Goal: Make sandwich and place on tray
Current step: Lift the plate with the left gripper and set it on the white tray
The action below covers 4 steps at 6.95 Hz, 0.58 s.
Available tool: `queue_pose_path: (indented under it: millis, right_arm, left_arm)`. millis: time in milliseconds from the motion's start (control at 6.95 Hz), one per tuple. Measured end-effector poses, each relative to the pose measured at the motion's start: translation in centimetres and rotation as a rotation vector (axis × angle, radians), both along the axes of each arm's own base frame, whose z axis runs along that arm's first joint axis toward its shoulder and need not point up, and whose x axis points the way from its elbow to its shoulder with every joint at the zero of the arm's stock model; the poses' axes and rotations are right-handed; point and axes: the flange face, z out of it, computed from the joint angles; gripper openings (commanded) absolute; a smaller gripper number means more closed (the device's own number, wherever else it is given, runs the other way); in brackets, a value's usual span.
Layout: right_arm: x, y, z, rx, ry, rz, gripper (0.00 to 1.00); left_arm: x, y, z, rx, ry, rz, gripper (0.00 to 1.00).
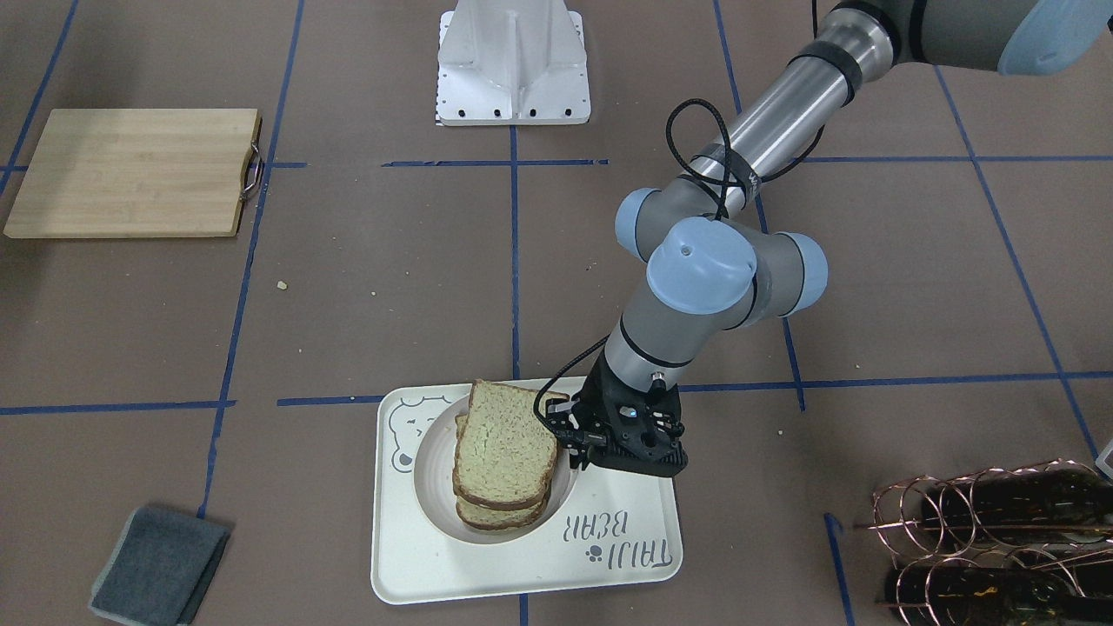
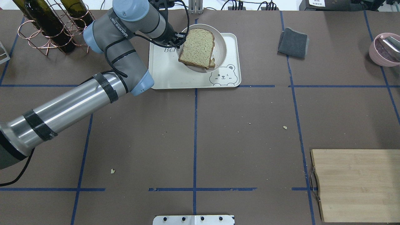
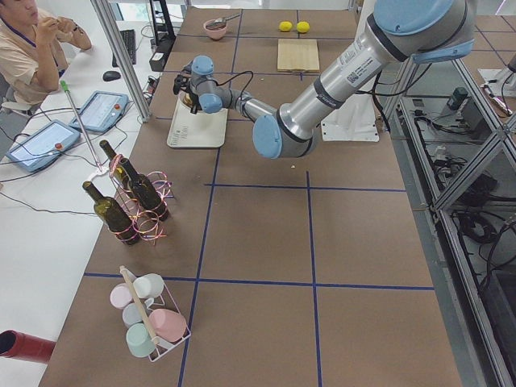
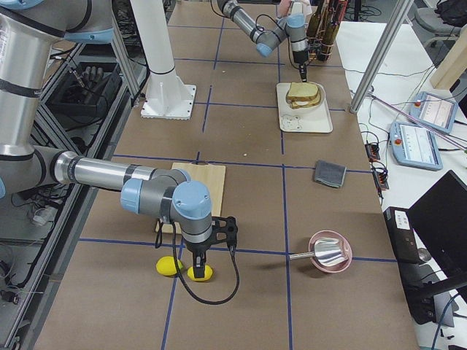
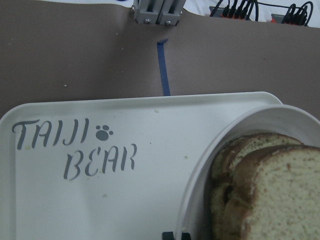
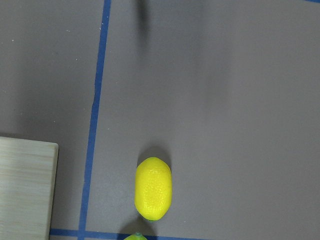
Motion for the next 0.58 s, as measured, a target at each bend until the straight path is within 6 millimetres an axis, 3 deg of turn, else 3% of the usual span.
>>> queue_pose_path:
  millis: [144,288,576]
  right_arm:
    - [0.0,0.1,0.1,-0.002,-0.001,0.000,1.00]
    - [0.0,0.3,0.2,-0.005,-0.002,0.001,1.00]
    - [0.0,0.3,0.2,-0.005,-0.005,0.001,1.00]
  left_arm:
    - [0.5,-0.5,1.3,0.004,-0.018,-0.012,0.71]
    - [0.7,-0.6,2.0,0.019,-0.032,-0.010,1.00]
    - [-0.1,-0.5,3.0,0.090,-0.065,0.018,1.00]
